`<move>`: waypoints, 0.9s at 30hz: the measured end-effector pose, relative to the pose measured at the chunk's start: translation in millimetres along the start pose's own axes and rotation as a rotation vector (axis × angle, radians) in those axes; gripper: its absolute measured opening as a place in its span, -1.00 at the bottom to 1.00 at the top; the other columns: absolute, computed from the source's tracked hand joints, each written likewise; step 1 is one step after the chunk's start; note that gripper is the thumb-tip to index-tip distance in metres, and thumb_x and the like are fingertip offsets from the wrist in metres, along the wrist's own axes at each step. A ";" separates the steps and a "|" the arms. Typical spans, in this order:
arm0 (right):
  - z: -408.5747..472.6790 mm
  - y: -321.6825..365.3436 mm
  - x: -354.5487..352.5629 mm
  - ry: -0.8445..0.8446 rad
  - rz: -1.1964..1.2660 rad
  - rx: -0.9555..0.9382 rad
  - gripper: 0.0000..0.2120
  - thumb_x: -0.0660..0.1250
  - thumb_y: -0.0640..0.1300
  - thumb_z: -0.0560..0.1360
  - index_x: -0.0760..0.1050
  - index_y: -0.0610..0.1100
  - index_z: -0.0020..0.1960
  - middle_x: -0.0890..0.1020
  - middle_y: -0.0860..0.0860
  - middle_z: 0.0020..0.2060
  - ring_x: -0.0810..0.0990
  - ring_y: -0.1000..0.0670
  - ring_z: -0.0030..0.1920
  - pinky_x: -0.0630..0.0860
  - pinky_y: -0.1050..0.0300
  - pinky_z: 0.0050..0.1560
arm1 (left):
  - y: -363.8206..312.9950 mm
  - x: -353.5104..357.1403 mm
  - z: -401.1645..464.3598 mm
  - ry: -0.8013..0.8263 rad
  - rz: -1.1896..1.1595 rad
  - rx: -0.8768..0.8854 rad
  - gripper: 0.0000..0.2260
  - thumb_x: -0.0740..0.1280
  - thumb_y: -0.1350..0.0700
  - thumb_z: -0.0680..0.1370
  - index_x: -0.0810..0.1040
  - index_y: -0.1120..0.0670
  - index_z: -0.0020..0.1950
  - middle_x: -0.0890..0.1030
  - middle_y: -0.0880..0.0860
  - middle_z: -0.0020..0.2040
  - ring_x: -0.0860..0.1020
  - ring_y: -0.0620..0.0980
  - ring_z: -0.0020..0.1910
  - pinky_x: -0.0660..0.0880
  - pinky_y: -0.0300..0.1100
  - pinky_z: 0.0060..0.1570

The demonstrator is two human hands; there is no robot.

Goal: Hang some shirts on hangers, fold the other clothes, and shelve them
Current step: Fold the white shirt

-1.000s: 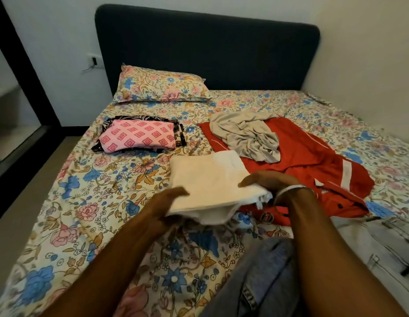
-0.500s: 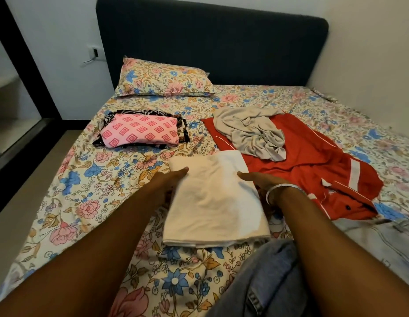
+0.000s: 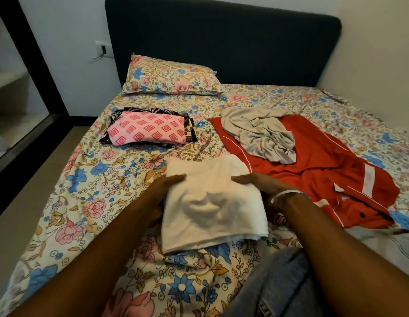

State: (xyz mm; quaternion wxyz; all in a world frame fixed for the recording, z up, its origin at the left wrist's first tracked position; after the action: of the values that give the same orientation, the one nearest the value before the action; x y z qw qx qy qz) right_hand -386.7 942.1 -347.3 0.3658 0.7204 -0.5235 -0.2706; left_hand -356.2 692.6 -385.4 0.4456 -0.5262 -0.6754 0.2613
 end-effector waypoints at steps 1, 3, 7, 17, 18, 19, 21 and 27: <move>-0.2 2.8 2.1 0.005 0.037 -0.026 -0.55 0.45 -0.07 0.49 0.54 -0.24 0.32 0.65 -0.24 0.18 0.59 -0.31 0.23 0.46 -0.26 0.34 | -0.9 -2.7 -3.8 0.005 -0.078 0.028 -0.58 0.41 -0.02 0.53 0.57 0.17 0.30 0.69 0.24 0.12 0.69 0.23 -0.08 0.61 0.07 0.01; 0.5 3.9 9.5 0.035 0.113 -0.042 -0.56 0.42 -0.05 0.52 0.53 -0.22 0.33 0.63 -0.24 0.22 0.57 -0.31 0.28 0.46 -0.26 0.34 | -1.2 -9.6 -10.7 0.000 -0.174 0.043 -0.61 0.36 -0.13 0.57 0.59 0.12 0.25 0.70 0.24 0.10 0.70 0.23 -0.06 0.58 0.11 0.06; 1.9 -15.0 23.7 0.060 0.071 0.081 -0.59 0.37 0.02 0.57 0.54 -0.17 0.34 0.63 -0.21 0.24 0.57 -0.26 0.30 0.44 -0.24 0.36 | 9.4 -20.1 -23.1 0.020 -0.056 -0.066 -0.52 0.40 -0.15 0.55 0.54 0.18 0.28 0.68 0.26 0.14 0.68 0.24 0.02 0.58 0.12 0.10; -22.0 -13.9 23.9 0.069 -0.234 0.134 -0.62 0.42 -0.12 0.54 0.53 -0.28 0.28 0.63 -0.12 0.16 0.59 -0.17 0.14 0.51 -0.12 0.30 | 39.0 -50.2 -59.6 0.207 0.377 -0.256 -0.48 0.58 0.11 0.42 0.52 0.24 0.30 0.71 0.20 0.06 0.66 0.07 -0.15 0.64 -0.17 -0.24; -24.7 -12.6 21.9 0.058 -0.257 0.137 -0.68 0.46 -0.08 0.51 0.54 -0.22 0.19 0.57 -0.08 0.10 0.46 -0.11 0.20 0.52 -0.06 0.23 | 36.7 -53.3 -65.4 0.244 0.528 -0.288 -0.49 0.57 0.04 0.43 0.53 0.22 0.27 0.72 0.17 0.01 0.65 0.03 -0.19 0.61 -0.22 -0.31; -27.9 -12.6 19.9 0.049 -0.263 0.141 -0.66 0.53 -0.03 0.45 0.55 -0.18 0.11 0.52 -0.11 0.04 0.35 -0.10 0.20 0.51 -0.04 0.18 | 30.6 -57.0 -68.6 0.232 0.665 -0.295 -0.53 0.54 -0.02 0.46 0.55 0.23 0.23 0.72 0.16 -0.02 0.65 0.02 -0.22 0.59 -0.24 -0.33; -27.6 -15.1 15.4 0.029 -0.199 0.168 -0.62 0.58 0.07 0.39 0.59 -0.20 -0.04 0.57 -0.15 -0.16 0.60 -0.13 -0.23 0.56 0.08 -0.14 | 6.6 -69.8 -62.4 -0.007 0.813 -0.200 -0.54 0.46 -0.13 0.50 0.62 0.28 0.09 0.74 0.16 -0.13 0.68 0.03 -0.29 0.61 -0.19 -0.33; -28.1 -0.6 21.5 -0.110 0.001 0.087 -0.61 0.43 -0.03 0.54 0.54 -0.27 0.24 0.73 -0.19 -0.06 0.72 -0.20 -0.07 0.63 -0.07 -0.05 | -18.0 -53.9 -30.5 -0.398 0.534 0.086 -0.40 0.50 -0.23 0.45 0.49 0.30 0.06 0.66 0.19 -0.07 0.67 0.14 -0.20 0.61 -0.09 -0.34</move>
State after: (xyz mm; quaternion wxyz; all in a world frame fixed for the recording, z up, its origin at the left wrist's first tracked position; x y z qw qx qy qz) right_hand -358.2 928.6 -331.4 0.3050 0.7194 -0.5544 -0.2864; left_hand -335.4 632.6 -374.0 0.2426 -0.6040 -0.5758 0.4947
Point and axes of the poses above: each hand's wrist, its own z-axis towards the middle knuckle, its own x-axis out of the palm, y = z × x, the point moved 6 cm from there along z, towards the middle knuckle
